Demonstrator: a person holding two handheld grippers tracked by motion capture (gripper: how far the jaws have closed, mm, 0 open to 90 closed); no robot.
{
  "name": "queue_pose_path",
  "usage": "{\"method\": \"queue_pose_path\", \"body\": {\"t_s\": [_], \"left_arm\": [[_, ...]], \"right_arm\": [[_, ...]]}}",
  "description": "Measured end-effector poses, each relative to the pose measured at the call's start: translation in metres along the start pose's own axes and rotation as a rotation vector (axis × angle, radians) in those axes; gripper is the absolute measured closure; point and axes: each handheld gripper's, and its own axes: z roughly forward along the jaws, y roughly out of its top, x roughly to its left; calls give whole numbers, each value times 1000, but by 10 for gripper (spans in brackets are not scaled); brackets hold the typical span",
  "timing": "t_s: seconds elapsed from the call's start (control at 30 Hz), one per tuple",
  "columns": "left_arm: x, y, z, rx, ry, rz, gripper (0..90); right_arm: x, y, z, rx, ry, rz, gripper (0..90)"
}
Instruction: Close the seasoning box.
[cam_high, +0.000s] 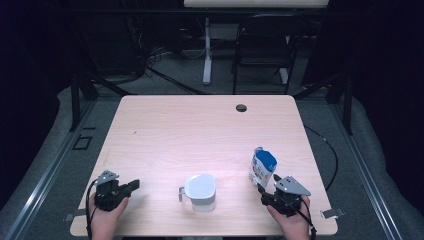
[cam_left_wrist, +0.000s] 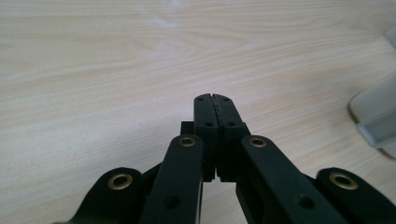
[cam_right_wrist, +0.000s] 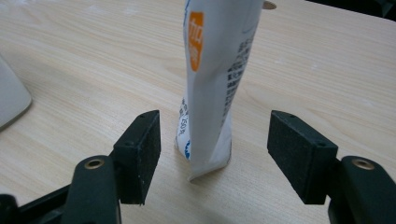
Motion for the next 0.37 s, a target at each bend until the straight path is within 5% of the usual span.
{"method": "queue_pose_path", "body": {"t_s": [0.2, 0.37], "left_arm": [[7, -1, 0, -16, 22, -23, 883], [7, -1, -3, -34, 30, -33, 790]], "right_arm": [[-2, -1, 2, 14, -2, -11, 349], [-4, -1, 4, 2, 2, 3, 349]]}}
